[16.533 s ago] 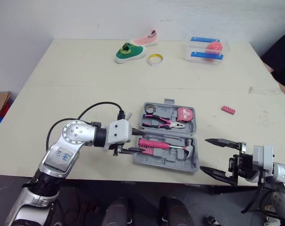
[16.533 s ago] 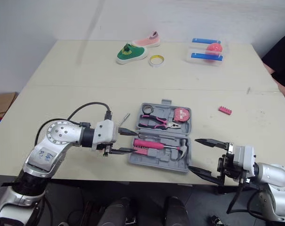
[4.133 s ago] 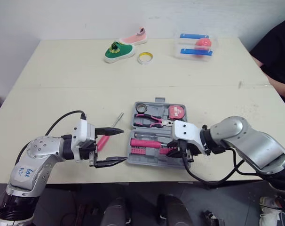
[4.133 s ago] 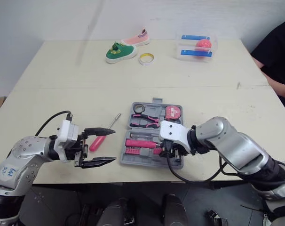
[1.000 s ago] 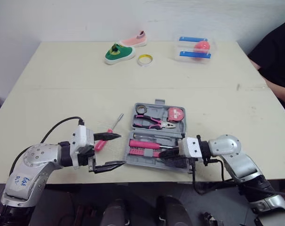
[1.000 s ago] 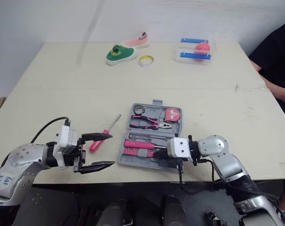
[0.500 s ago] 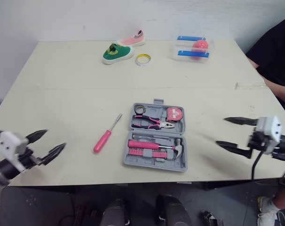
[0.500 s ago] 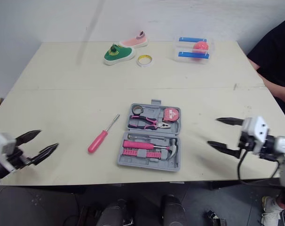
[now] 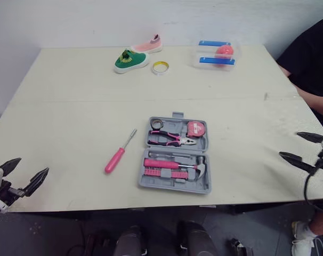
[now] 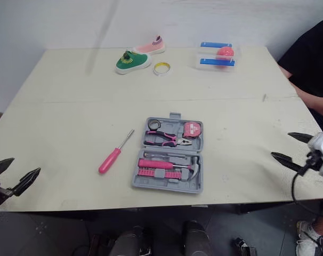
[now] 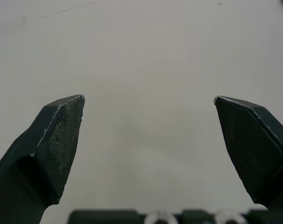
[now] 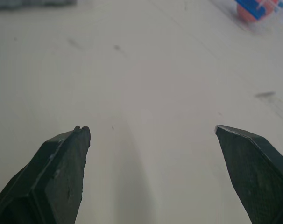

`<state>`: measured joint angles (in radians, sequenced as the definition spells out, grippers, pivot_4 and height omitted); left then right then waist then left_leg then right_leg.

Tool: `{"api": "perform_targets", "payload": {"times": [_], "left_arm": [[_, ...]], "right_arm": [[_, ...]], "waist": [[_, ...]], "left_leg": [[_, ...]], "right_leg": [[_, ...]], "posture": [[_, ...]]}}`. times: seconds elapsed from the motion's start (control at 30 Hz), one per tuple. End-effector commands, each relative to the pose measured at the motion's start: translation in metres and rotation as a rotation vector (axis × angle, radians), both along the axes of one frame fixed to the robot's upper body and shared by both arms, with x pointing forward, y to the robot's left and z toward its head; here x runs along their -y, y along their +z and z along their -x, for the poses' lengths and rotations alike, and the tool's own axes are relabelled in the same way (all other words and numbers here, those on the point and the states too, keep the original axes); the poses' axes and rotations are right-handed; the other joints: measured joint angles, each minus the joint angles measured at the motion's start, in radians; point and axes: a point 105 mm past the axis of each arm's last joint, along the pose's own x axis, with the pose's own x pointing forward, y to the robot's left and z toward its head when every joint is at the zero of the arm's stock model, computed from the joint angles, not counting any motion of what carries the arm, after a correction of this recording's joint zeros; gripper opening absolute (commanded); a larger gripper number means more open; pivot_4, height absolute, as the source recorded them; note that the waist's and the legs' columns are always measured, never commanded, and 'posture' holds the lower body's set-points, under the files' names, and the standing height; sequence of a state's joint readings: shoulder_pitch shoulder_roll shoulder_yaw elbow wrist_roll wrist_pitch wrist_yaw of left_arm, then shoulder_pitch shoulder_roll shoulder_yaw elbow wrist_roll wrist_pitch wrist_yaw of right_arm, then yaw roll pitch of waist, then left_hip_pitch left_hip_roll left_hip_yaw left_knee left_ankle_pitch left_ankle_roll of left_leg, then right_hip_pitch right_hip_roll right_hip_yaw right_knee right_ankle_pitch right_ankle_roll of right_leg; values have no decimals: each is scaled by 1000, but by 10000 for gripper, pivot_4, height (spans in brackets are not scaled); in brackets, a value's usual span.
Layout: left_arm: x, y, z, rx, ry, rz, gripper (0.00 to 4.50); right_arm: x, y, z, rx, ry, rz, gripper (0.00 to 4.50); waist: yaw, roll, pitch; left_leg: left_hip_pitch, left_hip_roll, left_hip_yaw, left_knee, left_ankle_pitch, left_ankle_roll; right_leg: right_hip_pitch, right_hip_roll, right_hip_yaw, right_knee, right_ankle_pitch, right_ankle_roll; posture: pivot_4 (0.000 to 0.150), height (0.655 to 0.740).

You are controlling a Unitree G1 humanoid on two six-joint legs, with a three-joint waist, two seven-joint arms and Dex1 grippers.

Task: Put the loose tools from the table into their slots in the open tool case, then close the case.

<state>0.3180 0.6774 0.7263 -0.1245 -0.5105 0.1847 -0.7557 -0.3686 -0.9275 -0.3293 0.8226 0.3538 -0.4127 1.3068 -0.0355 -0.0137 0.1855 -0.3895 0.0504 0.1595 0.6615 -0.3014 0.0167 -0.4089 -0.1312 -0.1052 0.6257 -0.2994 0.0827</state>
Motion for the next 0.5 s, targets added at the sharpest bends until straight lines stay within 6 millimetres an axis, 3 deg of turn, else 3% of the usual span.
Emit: {"api": "perform_targets", "payload": {"times": [0.03, 0.13, 0.2, 0.33, 0.5], "left_arm": [[34, 13, -9, -12, -136, 4, 45000], [83, 32, -18, -43, -311, 184, 45000], [105, 34, -23, -108, -380, 163, 45000], [116, 24, -53, -228, -270, 74, 45000], [130, 7, -73, -306, -222, 20, 45000]], "right_arm": [[-33, 30, -1, 131, 156, -133, 44541], [-71, 41, 3, 179, 304, -214, 44541], [-90, 41, 10, 163, 397, -191, 44541], [-123, 48, 23, 155, 566, -239, 44541], [-147, 42, 43, 119, 726, -287, 44541]], "waist": [[1, 0, 0], [8, 1, 0], [13, 1, 0], [24, 1, 0], [22, 1, 0]], "left_leg": [[0, 0, 0, 0, 0, 0], [0, 0, 0, -1, 2, 2], [0, -1, -2, -1, 2, 1], [0, -2, -2, -1, 2, 1], [0, -2, 0, -1, 5, 4]], "right_leg": [[0, 0, 0, 0, 0, 0], [0, 0, 0, 0, 0, 0], [1, -1, -1, 1, 0, 0], [1, -1, 0, 1, 0, 1], [1, 1, 0, 1, 0, 1]], "posture": [[1500, 7400], [1500, 7400], [1500, 7400], [1500, 7400], [1500, 7400]]}}
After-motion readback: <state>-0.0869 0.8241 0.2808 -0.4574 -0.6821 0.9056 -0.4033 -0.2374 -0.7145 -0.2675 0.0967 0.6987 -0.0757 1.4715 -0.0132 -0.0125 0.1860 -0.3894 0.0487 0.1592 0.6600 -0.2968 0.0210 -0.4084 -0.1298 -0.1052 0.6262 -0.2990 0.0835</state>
